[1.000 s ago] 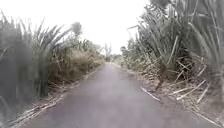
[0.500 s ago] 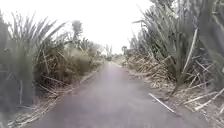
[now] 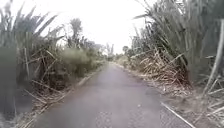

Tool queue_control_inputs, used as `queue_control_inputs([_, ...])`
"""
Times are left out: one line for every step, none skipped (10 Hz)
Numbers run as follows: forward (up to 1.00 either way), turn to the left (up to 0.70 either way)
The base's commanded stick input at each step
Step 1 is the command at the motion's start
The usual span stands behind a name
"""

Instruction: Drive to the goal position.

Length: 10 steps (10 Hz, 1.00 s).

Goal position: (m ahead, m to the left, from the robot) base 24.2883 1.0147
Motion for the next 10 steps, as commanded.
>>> queue_control_inputs([0.85, 0.00])
queue_control_inputs([0.85, 0.00])
queue_control_inputs([0.85, 0.00])
queue_control_inputs([0.85, 0.00])
queue_control_inputs([0.85, 0.00])
queue_control_inputs([0.85, 0.00])
queue_control_inputs([0.85, 0.00])
queue_control_inputs([0.85, 0.00])
queue_control_inputs([0.85, 0.00])
queue_control_inputs([0.85, 0.00])
